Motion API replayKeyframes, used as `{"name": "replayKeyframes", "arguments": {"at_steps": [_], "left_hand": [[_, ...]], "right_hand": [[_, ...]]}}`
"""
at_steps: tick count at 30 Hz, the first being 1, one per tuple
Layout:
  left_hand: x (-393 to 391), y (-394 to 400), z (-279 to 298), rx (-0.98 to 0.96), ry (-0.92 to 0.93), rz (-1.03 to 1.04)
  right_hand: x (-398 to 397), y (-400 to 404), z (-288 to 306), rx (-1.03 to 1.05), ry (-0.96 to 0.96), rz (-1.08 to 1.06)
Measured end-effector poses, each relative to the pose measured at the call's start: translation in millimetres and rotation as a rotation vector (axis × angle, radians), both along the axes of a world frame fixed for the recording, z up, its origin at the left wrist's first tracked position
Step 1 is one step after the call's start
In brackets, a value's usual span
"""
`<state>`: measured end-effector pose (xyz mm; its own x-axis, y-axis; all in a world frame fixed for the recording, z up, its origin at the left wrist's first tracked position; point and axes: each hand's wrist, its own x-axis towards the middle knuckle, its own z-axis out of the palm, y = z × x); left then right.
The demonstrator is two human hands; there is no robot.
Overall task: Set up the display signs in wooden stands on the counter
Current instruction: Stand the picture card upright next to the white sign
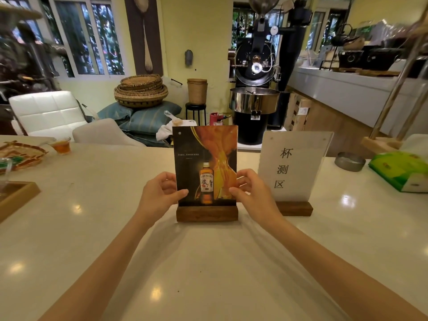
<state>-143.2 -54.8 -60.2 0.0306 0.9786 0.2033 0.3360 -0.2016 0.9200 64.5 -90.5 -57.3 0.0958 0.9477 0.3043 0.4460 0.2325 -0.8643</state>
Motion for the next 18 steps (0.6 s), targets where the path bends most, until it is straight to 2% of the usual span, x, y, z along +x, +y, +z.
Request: {"name": "replayKeyframes", "arguments": {"at_steps": [8,18], "left_hand": [[1,-8,-8,0.086,0.073,0.021],[1,-16,-9,0.101,0.087,0.014]], "right_hand": [[3,-6,-10,0.095,-0.029,-0.004],[5,-10,-13,0.099,-0.061,0.021]]}}
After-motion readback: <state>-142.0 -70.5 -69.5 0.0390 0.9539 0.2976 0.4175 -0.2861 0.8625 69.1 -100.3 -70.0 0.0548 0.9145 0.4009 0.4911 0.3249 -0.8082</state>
